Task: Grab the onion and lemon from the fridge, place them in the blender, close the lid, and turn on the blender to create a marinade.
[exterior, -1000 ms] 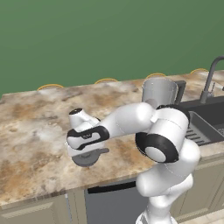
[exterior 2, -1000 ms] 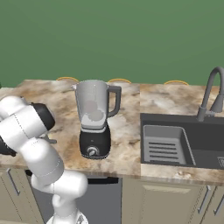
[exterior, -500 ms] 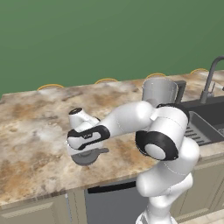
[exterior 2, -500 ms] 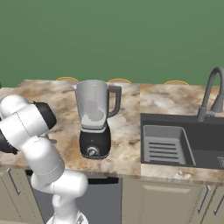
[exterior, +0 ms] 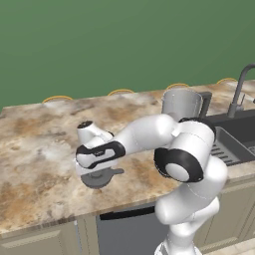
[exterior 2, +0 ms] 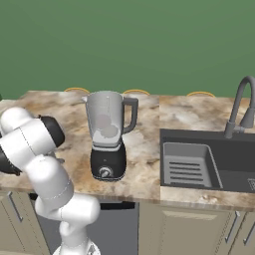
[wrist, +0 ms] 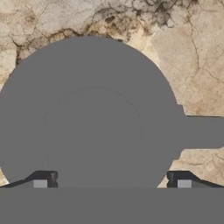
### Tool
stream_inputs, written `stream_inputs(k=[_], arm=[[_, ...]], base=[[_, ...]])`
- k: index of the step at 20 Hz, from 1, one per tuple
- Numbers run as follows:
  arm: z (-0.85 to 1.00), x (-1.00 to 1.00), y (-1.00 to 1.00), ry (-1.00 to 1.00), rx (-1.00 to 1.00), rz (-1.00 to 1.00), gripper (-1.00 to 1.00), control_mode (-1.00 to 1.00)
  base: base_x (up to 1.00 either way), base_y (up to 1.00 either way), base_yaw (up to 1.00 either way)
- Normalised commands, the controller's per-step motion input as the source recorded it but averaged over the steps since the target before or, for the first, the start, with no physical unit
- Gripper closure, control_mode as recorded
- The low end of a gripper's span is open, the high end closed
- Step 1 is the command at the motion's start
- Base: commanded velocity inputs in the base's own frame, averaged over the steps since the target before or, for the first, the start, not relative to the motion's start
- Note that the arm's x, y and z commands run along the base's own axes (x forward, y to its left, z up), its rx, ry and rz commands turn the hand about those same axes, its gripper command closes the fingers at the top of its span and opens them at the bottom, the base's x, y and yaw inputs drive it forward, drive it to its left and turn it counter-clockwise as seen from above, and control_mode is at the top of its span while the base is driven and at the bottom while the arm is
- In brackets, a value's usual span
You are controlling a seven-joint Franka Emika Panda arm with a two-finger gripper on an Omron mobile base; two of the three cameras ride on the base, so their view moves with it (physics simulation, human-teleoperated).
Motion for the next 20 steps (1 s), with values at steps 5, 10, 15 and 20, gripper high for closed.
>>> stream_inputs(k=[5,10,15,20], arm=[[0.06,0.01,0.00,0.00,0.00,0.00,-1.00,-1.00],[-0.01,0.01,0.00,0.02,0.00,0.00,-1.00,-1.00],[-0.15,0.07,0.00,0.00,0.01,-0.01,-1.00,-1.00],[0.00,0.11,0.00,0.00,0.01,-0.02,-1.00,-1.00]], base=[[0.00,0.00,0.00],[0.00,0.00,0.00],[0.00,0.00,0.00],[0.00,0.00,0.00]])
